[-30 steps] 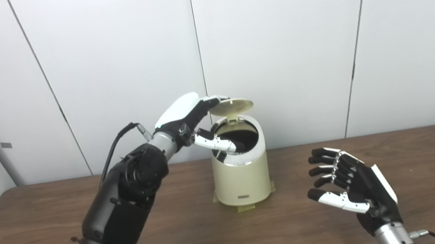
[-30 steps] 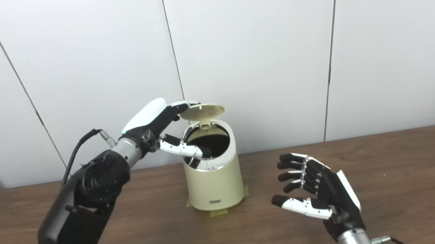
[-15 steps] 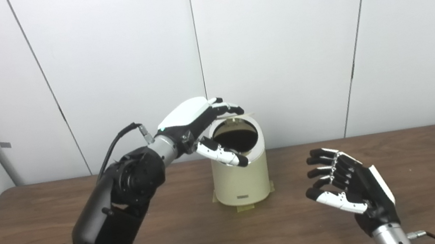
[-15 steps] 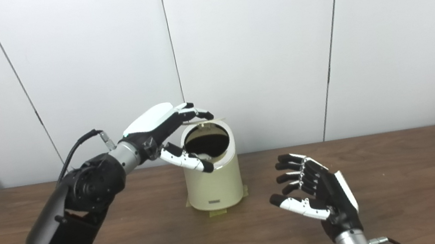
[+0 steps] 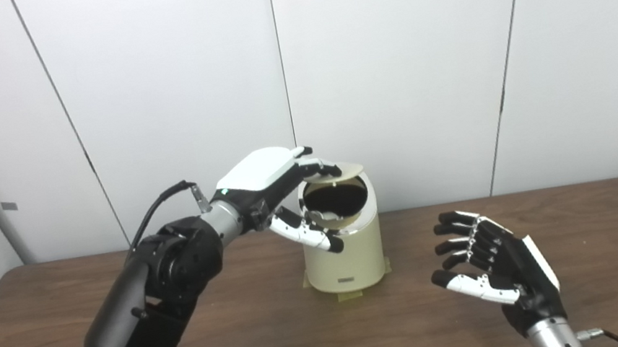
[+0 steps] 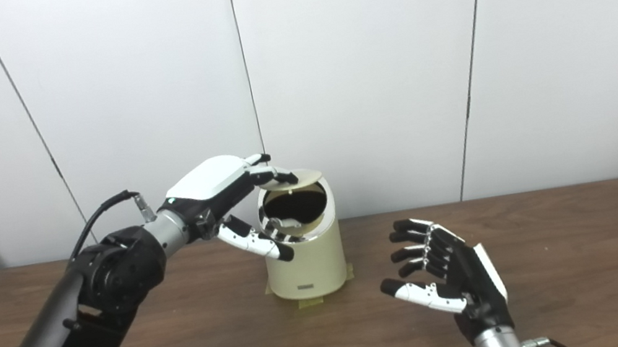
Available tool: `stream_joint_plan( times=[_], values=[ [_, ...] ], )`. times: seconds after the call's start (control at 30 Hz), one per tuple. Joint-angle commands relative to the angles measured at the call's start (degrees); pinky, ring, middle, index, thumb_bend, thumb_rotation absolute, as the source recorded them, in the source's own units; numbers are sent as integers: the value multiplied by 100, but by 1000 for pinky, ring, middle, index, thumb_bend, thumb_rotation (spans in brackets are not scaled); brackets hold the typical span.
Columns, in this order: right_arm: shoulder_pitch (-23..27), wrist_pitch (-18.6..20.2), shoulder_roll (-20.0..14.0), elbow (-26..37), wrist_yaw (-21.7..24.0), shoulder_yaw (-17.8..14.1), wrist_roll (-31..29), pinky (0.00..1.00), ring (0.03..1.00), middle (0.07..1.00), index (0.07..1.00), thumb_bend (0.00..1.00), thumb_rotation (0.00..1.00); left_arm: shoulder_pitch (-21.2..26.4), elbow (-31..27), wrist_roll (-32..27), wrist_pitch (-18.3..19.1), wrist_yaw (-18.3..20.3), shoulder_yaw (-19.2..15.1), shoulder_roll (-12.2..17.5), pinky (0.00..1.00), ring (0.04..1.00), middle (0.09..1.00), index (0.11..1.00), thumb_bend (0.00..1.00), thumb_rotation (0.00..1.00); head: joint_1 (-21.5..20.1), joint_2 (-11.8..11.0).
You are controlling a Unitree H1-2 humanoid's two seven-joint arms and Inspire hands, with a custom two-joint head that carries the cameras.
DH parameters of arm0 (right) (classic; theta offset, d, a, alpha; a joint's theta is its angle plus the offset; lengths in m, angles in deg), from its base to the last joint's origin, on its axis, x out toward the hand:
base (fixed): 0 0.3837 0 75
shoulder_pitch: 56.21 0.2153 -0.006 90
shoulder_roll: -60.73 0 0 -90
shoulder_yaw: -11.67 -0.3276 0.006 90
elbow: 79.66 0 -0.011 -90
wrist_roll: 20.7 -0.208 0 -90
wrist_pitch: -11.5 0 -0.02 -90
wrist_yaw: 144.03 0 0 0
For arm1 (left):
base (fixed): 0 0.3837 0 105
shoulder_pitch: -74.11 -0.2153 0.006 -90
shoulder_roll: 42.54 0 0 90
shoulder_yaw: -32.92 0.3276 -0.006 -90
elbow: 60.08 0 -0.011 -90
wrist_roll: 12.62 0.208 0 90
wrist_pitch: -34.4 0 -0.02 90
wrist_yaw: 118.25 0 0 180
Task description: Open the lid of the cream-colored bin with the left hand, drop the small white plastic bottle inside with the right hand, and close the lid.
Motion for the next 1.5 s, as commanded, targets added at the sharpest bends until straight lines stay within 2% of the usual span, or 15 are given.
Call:
stream_joint_plan(
  times=[0.0,0.2,0.5,0.93,1.03,1.13,1.33,1.47],
  values=[
    [214,-30,27,240,-11,20,-22,464,586,673,685,822,194,204,-169,118,-76,-18,-36,116,1000,991,856,845,999,450,-6,20],
    [227,-11,45,271,-29,29,-12,452,575,668,676,821,184,171,-198,234,-97,45,-53,107,1000,981,843,829,989,407,-24,61],
    [244,76,73,317,-40,34,-7,448,574,670,676,842,194,68,-279,321,-178,139,-44,52,1000,965,820,813,1000,422,-46,103],
    [240,207,92,445,-43,43,-4,458,590,666,679,843,198,-130,-313,717,-360,138,266,-18,1000,968,827,820,995,426,-77,171],
    [235,230,93,476,-39,46,-9,462,595,669,682,841,195,-222,-292,1060,-487,-25,409,-48,1000,960,831,828,991,442,-77,190],
    [226,241,93,498,-40,41,-16,463,600,673,684,827,189,-293,-281,1452,-443,-47,589,-93,1000,982,854,858,979,460,-92,206],
    [207,285,104,543,-24,18,-111,455,591,666,681,829,180,-441,-124,2219,-431,-330,879,-185,1000,1000,894,877,985,431,-114,223],
    [197,267,90,558,-42,35,-74,452,589,669,683,813,175,-507,-23,2375,-390,-394,907,-244,1000,1000,903,877,986,414,-124,239]
  ],
)
